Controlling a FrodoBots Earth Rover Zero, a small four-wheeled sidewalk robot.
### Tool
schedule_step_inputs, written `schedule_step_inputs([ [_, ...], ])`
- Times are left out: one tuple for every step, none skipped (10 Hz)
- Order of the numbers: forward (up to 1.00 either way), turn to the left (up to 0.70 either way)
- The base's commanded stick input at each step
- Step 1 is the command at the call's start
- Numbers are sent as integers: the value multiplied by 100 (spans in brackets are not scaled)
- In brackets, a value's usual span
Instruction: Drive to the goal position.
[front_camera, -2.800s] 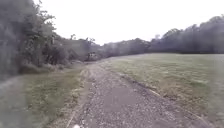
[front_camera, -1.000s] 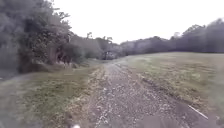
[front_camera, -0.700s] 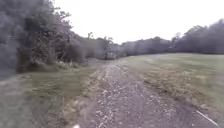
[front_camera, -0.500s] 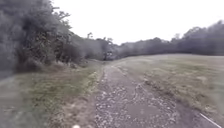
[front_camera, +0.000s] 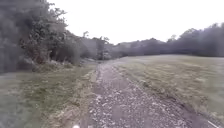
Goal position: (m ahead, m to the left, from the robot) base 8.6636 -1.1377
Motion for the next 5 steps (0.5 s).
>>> schedule_step_inputs([
  [45,0],
  [45,0],
  [45,0],
  [45,0],
  [45,0],
])
